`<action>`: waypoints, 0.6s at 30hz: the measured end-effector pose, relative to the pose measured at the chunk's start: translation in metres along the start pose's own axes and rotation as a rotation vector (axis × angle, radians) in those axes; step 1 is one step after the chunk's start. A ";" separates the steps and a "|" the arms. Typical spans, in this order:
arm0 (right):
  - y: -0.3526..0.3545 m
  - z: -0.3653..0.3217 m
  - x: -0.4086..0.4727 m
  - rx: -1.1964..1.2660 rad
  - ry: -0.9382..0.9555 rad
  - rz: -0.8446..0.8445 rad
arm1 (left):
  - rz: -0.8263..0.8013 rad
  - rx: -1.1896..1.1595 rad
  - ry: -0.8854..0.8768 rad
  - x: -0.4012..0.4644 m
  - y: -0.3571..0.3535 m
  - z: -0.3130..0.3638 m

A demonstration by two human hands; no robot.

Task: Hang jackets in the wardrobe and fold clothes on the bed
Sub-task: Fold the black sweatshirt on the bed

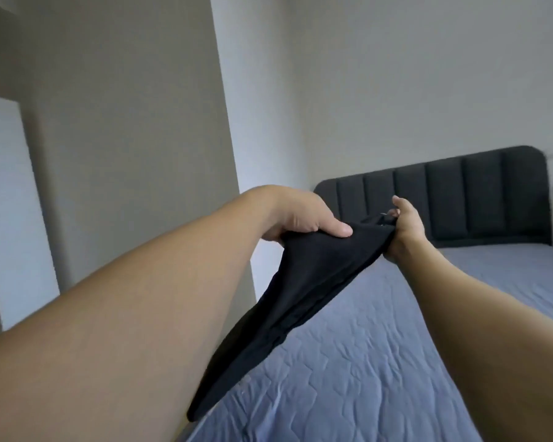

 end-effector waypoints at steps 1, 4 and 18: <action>0.043 -0.001 -0.014 -0.006 -0.031 0.007 | -0.133 -0.056 0.022 0.012 -0.045 0.007; 0.183 0.001 -0.060 -0.090 -0.147 0.049 | -0.463 -0.171 0.110 0.047 -0.205 0.018; 0.508 0.006 -0.163 -0.844 -0.911 -0.091 | -0.650 0.407 0.336 0.073 -0.595 0.025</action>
Point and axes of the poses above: each hand's wrist, its own x-axis towards the middle knuckle, its own y-axis out of the back of the hand, z = x × y, the point moved 5 cm from there along x, towards the middle knuckle, and after that the axes turned 7 degrees about -z, right-handed, at the moved point
